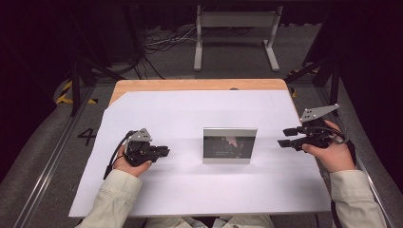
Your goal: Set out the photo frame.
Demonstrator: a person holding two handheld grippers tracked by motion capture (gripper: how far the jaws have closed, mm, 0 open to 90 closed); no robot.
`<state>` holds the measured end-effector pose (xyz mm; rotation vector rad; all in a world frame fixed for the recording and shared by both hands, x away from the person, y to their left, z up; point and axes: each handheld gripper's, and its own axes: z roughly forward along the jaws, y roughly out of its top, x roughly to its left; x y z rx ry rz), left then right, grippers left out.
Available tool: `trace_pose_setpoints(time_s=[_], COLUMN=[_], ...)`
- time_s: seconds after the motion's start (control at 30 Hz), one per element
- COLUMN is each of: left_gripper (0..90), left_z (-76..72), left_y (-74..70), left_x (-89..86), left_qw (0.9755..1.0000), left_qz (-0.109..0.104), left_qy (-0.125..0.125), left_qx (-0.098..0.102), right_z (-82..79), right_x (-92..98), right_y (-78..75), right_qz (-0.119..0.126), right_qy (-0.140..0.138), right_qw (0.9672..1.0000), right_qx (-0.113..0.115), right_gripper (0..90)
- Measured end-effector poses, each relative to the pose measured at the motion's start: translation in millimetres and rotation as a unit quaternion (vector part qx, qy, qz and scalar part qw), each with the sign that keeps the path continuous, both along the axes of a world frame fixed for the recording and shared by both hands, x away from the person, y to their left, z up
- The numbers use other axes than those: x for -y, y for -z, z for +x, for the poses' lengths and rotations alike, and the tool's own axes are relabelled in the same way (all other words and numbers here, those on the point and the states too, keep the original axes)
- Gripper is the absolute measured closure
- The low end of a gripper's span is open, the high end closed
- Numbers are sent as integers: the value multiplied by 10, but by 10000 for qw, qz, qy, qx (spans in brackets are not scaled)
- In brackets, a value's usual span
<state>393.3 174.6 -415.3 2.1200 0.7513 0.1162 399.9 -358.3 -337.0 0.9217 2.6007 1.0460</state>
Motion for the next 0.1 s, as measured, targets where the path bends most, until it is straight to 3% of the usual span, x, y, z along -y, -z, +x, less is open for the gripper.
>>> trace_pose_setpoints(time_s=[0.1], left_gripper=[781], left_z=[3], left_y=[2], left_x=[2], left_qw=[10000], left_qz=[11], left_qy=[7], left_qx=[5], right_z=[-7], right_x=[-12], right_y=[18], right_qz=[17], right_qy=[-3], right_qw=[10000], right_qx=[28], right_gripper=[449])
